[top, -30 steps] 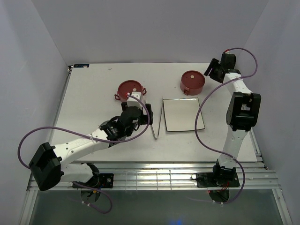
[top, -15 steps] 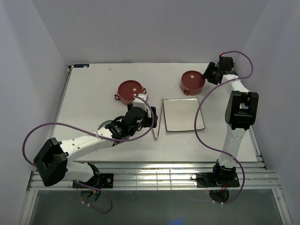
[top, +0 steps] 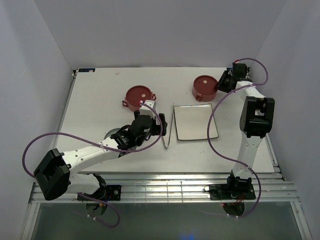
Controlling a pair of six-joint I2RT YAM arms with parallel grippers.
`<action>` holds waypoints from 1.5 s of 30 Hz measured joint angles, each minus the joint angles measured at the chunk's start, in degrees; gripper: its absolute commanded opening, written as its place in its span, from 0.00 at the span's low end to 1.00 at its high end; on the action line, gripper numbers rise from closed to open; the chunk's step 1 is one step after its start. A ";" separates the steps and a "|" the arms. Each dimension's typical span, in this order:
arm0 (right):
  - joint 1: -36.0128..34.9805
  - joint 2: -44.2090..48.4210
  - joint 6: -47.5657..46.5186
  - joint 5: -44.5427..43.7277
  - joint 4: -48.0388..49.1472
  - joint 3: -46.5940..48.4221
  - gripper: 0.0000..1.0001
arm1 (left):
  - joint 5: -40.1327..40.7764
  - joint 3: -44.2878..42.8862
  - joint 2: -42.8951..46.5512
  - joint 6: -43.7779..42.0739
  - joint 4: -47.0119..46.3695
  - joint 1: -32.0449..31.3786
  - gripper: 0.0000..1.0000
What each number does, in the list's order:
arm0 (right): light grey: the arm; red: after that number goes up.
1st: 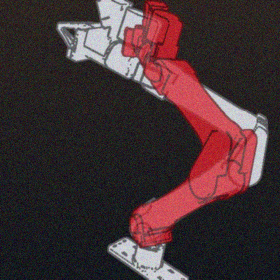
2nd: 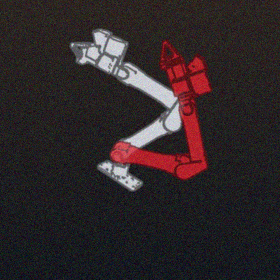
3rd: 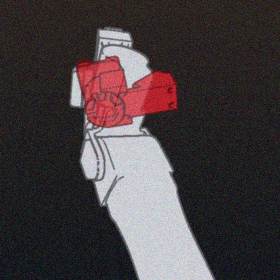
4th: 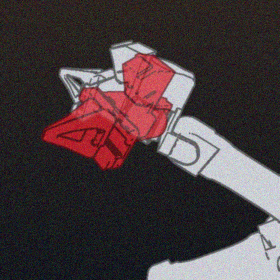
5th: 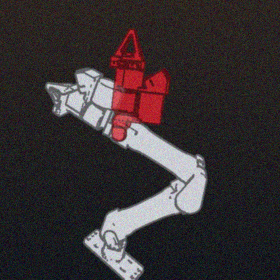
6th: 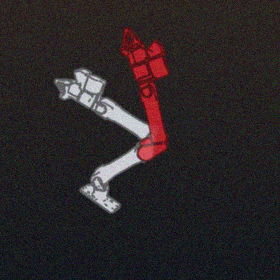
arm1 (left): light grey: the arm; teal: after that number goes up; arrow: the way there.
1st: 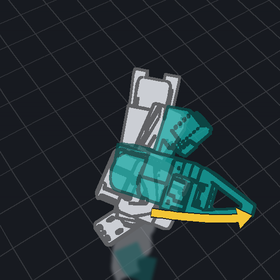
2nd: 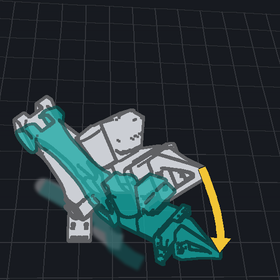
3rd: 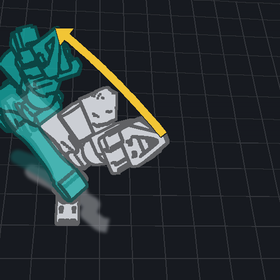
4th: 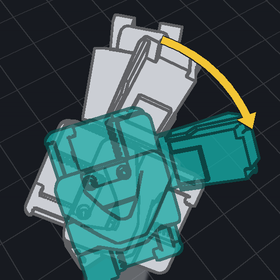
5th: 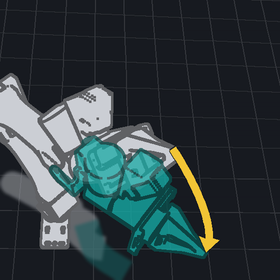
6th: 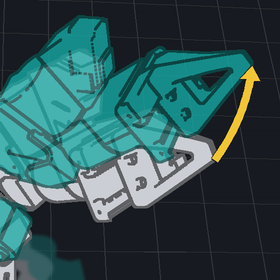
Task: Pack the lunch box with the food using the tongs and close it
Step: Pick up the packing box from the center of the board.
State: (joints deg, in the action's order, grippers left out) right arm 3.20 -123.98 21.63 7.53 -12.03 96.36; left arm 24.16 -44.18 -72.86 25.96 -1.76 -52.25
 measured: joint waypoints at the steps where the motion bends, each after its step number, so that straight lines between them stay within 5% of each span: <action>1: 0.00 -0.20 0.20 0.31 -0.09 0.48 0.34 | 0.13 0.00 0.00 0.00 0.00 0.00 0.98; 8: -0.04 -3.08 0.24 0.31 -1.51 5.51 0.08 | 0.94 0.74 0.33 0.00 -0.31 0.00 0.98; 45: -11.56 -8.94 1.20 3.37 -4.42 19.30 0.08 | 12.31 4.07 7.74 0.90 -0.20 0.00 0.98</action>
State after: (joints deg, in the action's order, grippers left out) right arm -8.36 -132.92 22.83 10.90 -16.45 115.66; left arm 36.47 -40.12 -65.12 26.85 -1.96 -52.25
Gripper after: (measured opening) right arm 0.175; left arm 0.977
